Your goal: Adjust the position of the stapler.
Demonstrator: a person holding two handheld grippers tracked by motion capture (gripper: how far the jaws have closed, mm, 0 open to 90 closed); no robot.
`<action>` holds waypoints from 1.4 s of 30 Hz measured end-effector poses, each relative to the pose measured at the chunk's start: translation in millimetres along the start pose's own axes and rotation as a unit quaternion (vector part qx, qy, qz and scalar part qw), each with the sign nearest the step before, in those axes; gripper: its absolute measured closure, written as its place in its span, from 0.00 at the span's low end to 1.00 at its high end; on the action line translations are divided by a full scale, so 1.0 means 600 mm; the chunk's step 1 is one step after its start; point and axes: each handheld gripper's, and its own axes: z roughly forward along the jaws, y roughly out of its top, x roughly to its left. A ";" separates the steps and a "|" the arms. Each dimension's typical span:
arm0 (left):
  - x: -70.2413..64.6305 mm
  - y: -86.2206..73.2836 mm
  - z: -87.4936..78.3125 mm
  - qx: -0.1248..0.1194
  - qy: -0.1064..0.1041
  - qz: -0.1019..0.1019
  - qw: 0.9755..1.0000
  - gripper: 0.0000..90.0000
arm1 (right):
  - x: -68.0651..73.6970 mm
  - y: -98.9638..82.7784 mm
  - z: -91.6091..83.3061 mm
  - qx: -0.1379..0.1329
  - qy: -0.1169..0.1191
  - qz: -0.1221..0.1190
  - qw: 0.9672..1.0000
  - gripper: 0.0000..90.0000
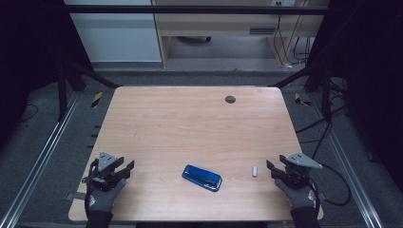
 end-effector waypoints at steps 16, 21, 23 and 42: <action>0.001 -0.002 0.004 0.000 -0.021 -0.001 1.000 0.60 | 0.031 0.031 -0.007 0.019 0.050 -0.025 0.998 0.53; -0.001 -0.001 0.006 0.007 -0.028 -0.004 1.000 0.56 | 0.043 0.047 -0.005 0.020 0.061 -0.032 0.997 0.54; -0.002 -0.002 0.008 0.011 -0.027 -0.003 1.000 0.56 | 0.051 0.057 -0.010 0.013 0.069 -0.034 0.997 0.55; -0.001 -0.001 0.008 0.012 -0.033 -0.004 0.999 0.53 | 0.120 0.135 -0.004 0.010 0.119 -0.067 0.991 0.55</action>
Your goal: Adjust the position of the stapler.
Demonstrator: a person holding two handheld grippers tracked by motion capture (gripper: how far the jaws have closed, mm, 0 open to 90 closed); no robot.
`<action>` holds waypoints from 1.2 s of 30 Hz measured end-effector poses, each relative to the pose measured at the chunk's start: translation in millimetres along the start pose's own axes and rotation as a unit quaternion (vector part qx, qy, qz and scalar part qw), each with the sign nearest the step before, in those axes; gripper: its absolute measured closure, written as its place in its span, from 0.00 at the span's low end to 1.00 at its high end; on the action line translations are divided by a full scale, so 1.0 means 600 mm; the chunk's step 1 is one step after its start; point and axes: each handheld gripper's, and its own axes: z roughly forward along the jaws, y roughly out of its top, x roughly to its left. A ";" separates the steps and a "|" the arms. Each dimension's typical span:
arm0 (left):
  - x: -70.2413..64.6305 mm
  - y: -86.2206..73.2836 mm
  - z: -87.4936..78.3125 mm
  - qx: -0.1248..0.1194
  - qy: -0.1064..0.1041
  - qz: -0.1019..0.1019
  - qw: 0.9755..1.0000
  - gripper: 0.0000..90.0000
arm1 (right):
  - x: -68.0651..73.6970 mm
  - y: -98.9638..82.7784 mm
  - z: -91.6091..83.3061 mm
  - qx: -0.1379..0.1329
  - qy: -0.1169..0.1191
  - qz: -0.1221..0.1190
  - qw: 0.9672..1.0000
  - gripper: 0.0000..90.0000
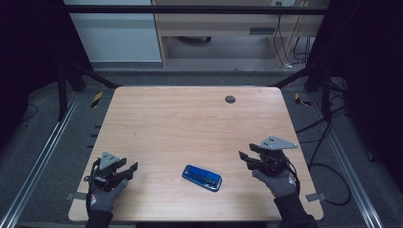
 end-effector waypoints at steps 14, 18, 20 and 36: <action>-0.003 0.001 0.001 0.001 -0.004 0.008 1.000 0.52 | 0.039 0.056 0.033 0.044 0.038 -0.043 0.997 0.55; -0.002 0.001 0.001 0.001 -0.003 0.008 1.000 0.52 | 0.053 0.069 0.047 0.066 0.051 -0.058 0.995 0.55; -0.002 0.002 0.000 0.001 -0.003 0.009 1.000 0.52 | 0.062 0.075 0.055 0.076 0.060 -0.068 0.993 0.55; -0.003 0.002 0.000 0.003 -0.004 0.013 1.000 0.51 | 0.095 0.088 0.108 0.137 0.108 -0.097 0.980 0.55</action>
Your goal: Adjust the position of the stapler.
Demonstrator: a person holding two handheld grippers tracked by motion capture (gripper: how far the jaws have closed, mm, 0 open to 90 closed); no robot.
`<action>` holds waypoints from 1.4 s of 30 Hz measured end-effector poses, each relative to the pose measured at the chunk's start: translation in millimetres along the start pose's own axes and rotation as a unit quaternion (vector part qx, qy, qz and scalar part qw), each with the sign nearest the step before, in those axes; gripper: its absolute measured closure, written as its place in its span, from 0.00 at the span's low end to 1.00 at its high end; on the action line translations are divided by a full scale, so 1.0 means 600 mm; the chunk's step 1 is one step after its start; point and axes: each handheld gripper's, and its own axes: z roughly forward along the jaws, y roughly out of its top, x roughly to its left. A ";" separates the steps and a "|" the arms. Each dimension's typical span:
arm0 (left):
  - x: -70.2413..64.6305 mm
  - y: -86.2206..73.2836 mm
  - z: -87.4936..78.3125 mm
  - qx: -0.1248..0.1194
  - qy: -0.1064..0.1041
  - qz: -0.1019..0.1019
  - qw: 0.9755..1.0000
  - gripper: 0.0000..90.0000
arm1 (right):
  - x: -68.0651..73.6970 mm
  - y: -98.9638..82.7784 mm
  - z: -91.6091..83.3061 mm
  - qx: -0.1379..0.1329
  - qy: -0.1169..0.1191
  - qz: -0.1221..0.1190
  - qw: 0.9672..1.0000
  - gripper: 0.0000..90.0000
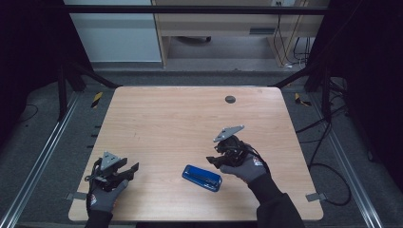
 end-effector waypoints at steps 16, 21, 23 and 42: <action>-0.002 0.001 0.002 0.002 -0.001 0.003 1.000 0.51 | 0.011 0.012 0.031 0.058 0.039 -0.023 0.997 0.57; -0.003 0.001 0.001 0.003 -0.001 0.005 1.000 0.51 | 0.015 0.012 0.038 0.074 0.049 -0.032 0.996 0.58; -0.004 0.001 0.002 0.003 -0.001 0.003 1.000 0.51 | 0.017 0.011 0.041 0.082 0.052 -0.035 0.995 0.58; -0.004 0.001 0.003 0.007 -0.004 0.005 1.000 0.51 | 0.038 -0.003 0.085 0.138 0.070 -0.058 0.986 0.60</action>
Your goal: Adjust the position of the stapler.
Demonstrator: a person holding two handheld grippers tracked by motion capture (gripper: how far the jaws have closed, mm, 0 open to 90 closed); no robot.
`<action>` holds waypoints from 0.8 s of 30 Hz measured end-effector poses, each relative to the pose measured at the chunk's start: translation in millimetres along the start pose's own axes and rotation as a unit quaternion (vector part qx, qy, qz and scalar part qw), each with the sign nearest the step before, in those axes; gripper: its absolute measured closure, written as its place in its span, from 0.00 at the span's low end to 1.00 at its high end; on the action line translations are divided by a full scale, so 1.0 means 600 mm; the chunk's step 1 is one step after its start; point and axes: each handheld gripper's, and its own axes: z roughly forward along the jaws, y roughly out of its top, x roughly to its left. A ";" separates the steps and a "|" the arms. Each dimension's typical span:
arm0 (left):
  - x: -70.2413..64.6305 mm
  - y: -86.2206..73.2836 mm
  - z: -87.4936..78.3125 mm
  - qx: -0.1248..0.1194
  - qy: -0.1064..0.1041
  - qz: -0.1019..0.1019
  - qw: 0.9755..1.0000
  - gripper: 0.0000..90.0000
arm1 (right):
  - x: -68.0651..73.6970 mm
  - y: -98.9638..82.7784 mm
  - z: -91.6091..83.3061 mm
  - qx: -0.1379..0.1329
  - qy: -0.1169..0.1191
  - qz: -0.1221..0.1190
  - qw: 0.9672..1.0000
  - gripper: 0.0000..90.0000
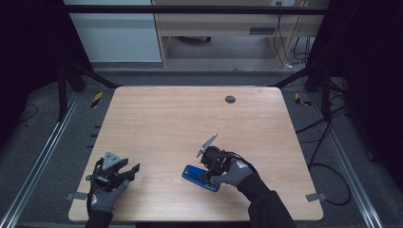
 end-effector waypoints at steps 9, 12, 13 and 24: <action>0.000 0.001 0.000 0.003 -0.002 0.004 1.000 0.51 | 0.000 0.001 0.025 0.020 -0.002 -0.002 1.000 0.64; 0.000 0.001 0.000 0.004 -0.002 0.005 1.000 0.51 | -0.001 0.001 0.030 0.023 -0.003 -0.008 1.000 0.65; 0.000 0.001 0.000 0.004 -0.002 0.006 1.000 0.51 | 0.000 0.001 0.032 0.023 -0.004 -0.006 1.000 0.66; 0.000 0.000 0.002 0.006 -0.002 0.005 1.000 0.51 | 0.000 -0.001 0.046 0.030 -0.008 -0.010 0.999 0.71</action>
